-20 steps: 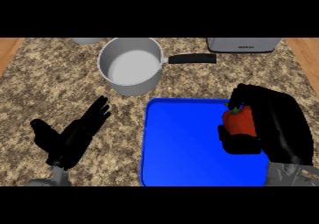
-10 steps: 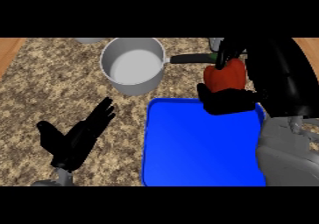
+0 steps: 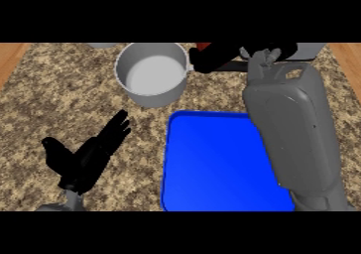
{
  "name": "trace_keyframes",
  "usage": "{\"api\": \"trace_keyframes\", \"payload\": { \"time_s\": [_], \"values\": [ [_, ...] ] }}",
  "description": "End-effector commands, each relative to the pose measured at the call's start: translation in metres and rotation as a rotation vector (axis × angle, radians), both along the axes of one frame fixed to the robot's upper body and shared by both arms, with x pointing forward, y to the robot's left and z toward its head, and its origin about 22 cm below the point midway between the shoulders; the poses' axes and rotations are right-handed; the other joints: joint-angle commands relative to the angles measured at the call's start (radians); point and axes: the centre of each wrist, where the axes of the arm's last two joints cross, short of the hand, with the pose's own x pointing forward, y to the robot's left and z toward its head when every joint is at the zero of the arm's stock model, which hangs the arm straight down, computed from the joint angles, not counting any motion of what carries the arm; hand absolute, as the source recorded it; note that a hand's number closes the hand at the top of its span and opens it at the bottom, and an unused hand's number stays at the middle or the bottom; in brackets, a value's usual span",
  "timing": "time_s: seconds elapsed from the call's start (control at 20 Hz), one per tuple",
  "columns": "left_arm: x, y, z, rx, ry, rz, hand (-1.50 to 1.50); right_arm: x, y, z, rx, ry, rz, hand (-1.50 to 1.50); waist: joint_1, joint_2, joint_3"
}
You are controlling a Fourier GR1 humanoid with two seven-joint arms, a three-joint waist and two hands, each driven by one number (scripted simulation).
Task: Pick the bell pepper from the tray and place it in the pot
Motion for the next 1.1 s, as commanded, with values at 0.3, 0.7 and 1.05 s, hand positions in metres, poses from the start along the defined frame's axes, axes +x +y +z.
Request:
{"api": "trace_keyframes", "payload": {
  "time_s": [0.3,0.7,1.05],
  "values": [
    [0.021,-0.006,-0.001,0.003,-0.001,-0.032,0.0,0.064,0.045,-0.032,-0.02,0.016,0.041,1.5,0.017,0.008,0.0],
    [0.009,-0.016,0.002,-0.002,-0.013,-0.06,0.0,0.089,0.054,-0.063,0.023,0.018,0.054,1.5,0.053,0.017,0.0],
    [0.018,-0.016,0.009,0.015,-0.021,-0.093,0.0,0.097,0.05,-0.095,0.027,0.085,0.059,1.5,0.083,0.03,-0.001]
  ]
}}
